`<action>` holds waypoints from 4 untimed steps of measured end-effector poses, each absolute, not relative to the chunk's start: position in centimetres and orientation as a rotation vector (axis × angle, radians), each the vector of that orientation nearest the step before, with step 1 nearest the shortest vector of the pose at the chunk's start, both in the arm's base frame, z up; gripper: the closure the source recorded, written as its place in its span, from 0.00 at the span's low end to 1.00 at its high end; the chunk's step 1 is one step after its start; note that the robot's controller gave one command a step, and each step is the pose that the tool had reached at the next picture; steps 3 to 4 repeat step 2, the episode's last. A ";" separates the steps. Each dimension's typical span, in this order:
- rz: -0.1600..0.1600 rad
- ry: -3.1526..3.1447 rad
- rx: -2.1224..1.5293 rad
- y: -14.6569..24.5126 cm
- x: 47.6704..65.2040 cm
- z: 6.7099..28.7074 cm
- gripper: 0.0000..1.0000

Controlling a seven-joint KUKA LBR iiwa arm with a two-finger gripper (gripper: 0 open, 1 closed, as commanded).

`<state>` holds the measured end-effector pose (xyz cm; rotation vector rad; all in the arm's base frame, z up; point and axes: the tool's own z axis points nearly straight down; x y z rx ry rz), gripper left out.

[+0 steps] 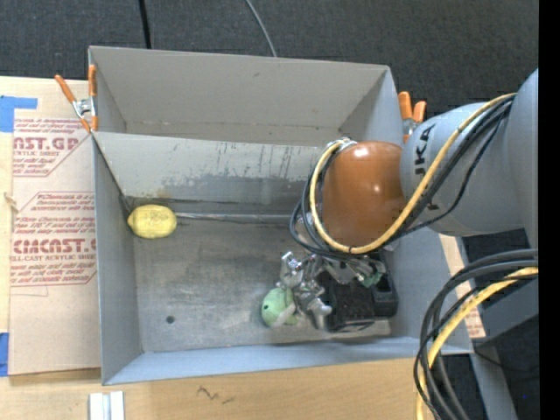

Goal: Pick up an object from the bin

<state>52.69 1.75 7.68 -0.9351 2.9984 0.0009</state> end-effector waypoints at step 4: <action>0.002 3.003 -0.916 4.8 51.7 20.7 1.00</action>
Offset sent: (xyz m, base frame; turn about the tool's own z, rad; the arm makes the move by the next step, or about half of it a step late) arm -0.0103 0.0300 0.1299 0.0126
